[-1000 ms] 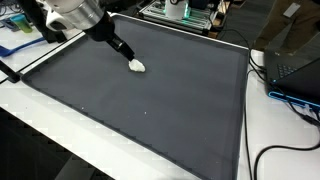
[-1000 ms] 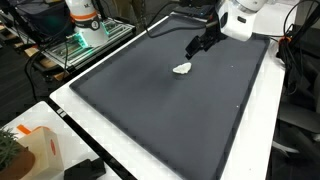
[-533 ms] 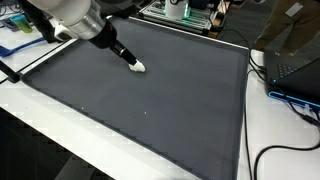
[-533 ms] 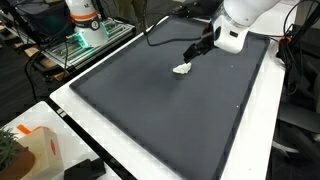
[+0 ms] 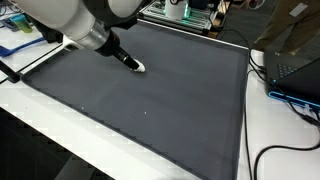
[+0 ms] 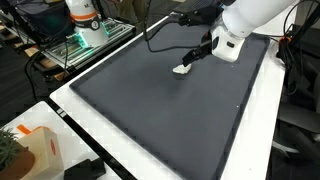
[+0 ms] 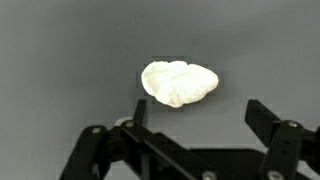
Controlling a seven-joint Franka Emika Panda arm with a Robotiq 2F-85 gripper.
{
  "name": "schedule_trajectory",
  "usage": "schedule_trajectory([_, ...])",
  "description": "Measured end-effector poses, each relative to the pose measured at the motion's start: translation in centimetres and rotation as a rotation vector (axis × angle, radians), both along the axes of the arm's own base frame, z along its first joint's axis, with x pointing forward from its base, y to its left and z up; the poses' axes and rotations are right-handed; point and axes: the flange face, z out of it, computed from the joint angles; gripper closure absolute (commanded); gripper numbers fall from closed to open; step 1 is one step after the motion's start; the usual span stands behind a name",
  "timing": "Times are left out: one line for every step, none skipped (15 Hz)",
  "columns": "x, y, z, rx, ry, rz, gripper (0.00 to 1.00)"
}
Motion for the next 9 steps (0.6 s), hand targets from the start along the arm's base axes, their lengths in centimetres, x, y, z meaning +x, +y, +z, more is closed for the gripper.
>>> schedule_trajectory([0.1, 0.0, -0.2, -0.007, 0.004, 0.003, 0.0])
schedule_trajectory([0.1, 0.1, -0.4, -0.013, 0.01, 0.007, 0.0])
schedule_trajectory([0.0, 0.1, -0.7, -0.016, 0.017, 0.011, 0.0])
schedule_trajectory([0.0, 0.1, -1.0, -0.019, 0.025, 0.015, 0.0])
schedule_trajectory([-0.1, 0.0, -1.2, -0.022, 0.031, 0.016, 0.0])
schedule_trajectory([-0.1, -0.1, -1.4, -0.026, 0.036, 0.017, 0.0])
schedule_trajectory([-0.2, -0.3, -1.6, -0.028, 0.041, 0.017, 0.0])
schedule_trajectory([-0.2, -0.4, -1.6, -0.03, 0.04, 0.019, 0.0])
schedule_trajectory([-0.2, -0.5, -1.6, -0.032, 0.038, 0.022, 0.0])
